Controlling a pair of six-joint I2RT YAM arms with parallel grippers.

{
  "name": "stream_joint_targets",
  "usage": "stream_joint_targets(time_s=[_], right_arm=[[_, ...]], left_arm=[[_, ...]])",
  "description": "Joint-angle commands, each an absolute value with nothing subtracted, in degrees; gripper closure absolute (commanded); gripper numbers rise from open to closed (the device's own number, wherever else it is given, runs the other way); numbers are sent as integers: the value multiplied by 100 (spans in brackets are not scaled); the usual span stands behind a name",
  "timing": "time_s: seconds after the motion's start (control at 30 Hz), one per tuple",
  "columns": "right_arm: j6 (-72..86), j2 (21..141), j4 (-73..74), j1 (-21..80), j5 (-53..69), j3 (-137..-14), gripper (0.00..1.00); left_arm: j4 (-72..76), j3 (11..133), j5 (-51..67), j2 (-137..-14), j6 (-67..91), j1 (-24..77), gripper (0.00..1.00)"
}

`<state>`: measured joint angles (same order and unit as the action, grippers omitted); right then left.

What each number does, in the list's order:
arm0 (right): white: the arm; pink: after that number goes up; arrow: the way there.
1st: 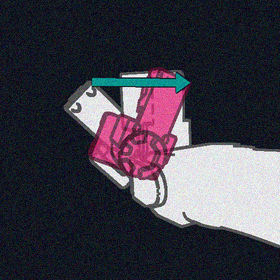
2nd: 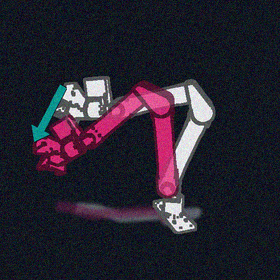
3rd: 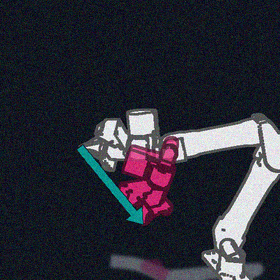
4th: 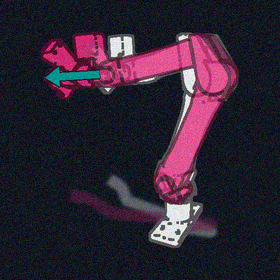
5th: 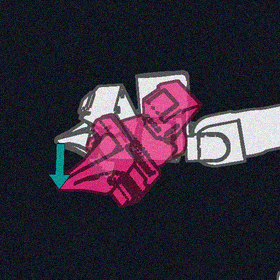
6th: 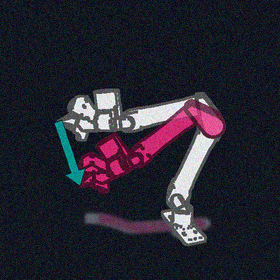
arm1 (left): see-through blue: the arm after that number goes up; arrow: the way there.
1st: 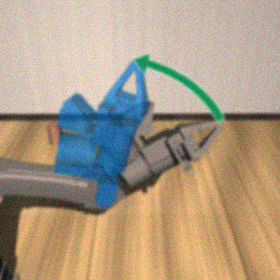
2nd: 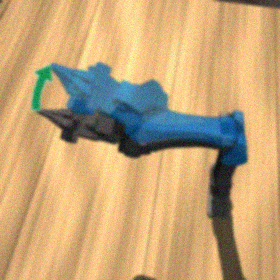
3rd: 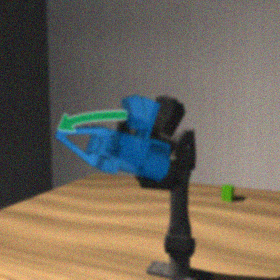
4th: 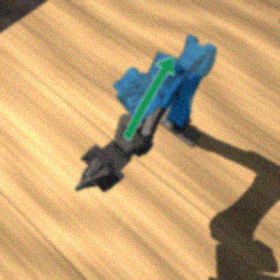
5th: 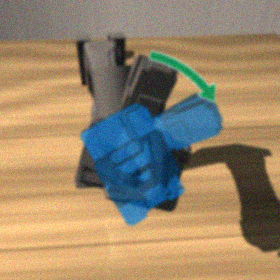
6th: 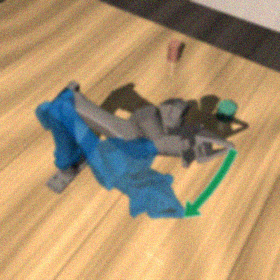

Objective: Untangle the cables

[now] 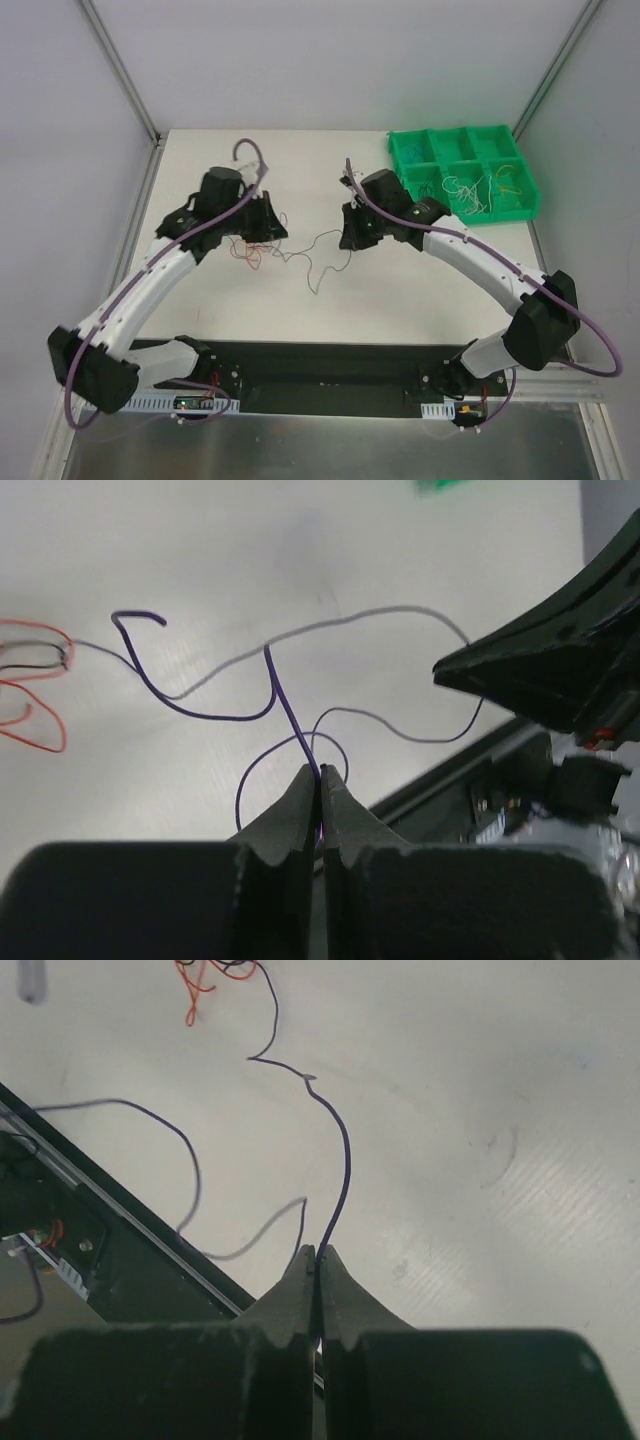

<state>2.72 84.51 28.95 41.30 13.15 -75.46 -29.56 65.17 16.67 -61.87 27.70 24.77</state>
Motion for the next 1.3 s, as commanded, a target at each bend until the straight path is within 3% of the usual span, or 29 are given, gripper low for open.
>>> stream_joint_targets(time_s=[0.0, 0.07, 0.17, 0.23, 0.33, 0.5, 0.53, 0.8, 0.97, 1.1, 1.27], right_arm=[[343, 7858, 2698, 3982, 1169, -7427, 99], [360, 7779, 2698, 3850, 1248, -7409, 99], [334, 7630, 2690, 3648, 1309, -7374, 99], [316, 7489, 2707, 3499, 1309, -7287, 99], [334, 7295, 2681, 3244, 1467, -7137, 99], [422, 7102, 2540, 3094, 1748, -6961, 99], [465, 7058, 2427, 3085, 1845, -6917, 99], [633, 6987, 2092, 3032, 2285, -6803, 99], [624, 6689, 2127, 2945, 2215, -6829, 99], [501, 6224, 2416, 2822, 1794, -6995, 99], [343, 5363, 2549, 2733, 1056, -7286, 99]], left_arm=[[-2593, 6197, 2892, -7108, 2910, 3101, 100], [-2514, 6196, 2874, -7443, 2822, 3287, 88], [-2505, 6144, 2533, -7602, 2752, 3287, 46], [-2522, 6144, 2164, -7611, 2585, 3278, 28], [-2619, 6205, 1575, -7655, 2452, 3226, 20], [-2751, 6468, 661, -8225, 2487, 3190, 19], [-2716, 6538, 459, -8601, 2540, 3190, 1], [-2355, 7083, 422, -9938, 2505, 3313, 3], [-2469, 7225, 159, -10388, 2619, 3313, 25], [-2662, 6997, -359, -10406, 2698, 3060, 52], [-2681, 6496, -10, -10240, 2873, 2103, 81]])
